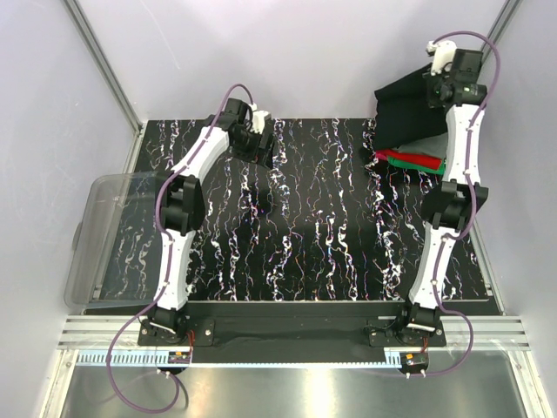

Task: Fold and stack the t-shirts
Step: Neatly place the folded tshirt to the corner

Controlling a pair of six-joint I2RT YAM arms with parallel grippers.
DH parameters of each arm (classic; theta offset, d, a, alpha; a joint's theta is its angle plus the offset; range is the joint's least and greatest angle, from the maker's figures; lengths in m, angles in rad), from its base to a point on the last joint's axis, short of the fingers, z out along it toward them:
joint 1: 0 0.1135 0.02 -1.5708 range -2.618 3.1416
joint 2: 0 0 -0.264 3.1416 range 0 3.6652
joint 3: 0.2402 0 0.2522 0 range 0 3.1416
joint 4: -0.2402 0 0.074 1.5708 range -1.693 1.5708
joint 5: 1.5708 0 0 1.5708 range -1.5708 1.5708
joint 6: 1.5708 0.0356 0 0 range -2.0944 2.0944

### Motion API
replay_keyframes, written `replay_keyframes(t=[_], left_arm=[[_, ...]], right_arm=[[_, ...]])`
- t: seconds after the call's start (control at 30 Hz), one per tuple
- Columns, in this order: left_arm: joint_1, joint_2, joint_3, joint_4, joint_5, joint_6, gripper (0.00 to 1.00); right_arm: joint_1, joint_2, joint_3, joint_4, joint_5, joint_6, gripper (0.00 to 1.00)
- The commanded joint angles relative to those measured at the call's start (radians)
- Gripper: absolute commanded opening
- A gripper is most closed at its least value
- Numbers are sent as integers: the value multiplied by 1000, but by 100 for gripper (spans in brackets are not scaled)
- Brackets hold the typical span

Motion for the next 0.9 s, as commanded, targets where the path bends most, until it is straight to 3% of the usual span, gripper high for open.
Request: replay_keyframes(t=[0.0, 0.3, 0.47, 0.57, 0.6, 0.67, 0.77, 0.8, 0.83, 0.87], left_arm=[[-12, -47, 21, 34, -17, 9, 99], [-32, -64, -5, 18, -62, 32, 99], [-42, -74, -16, 11, -99, 47, 99], [-51, -78, -22, 8, -125, 58, 99], [-57, -81, -22, 10, -147, 63, 99], [-65, -90, -17, 8, -181, 67, 99], [-65, -121, 15, 13, -262, 104, 99], [-65, -136, 29, 20, -301, 119, 99], [-65, -147, 39, 28, -380, 124, 99], [-63, -158, 61, 37, -391, 130, 99]], right_arm=[[-68, 33, 52, 90, 35, 33, 0], [-100, 197, 89, 176, 73, 4, 1], [-100, 269, 138, 251, 102, 18, 13], [-94, 268, 163, 295, 148, 6, 29], [-89, 265, 179, 305, 195, -8, 45], [-66, 218, 169, 323, 258, -69, 54], [-36, 55, 40, 368, 324, -101, 68], [-28, 1, -83, 386, 326, -100, 80], [-17, -111, -156, 442, 317, -100, 99], [-8, -164, -226, 466, 306, -95, 100]])
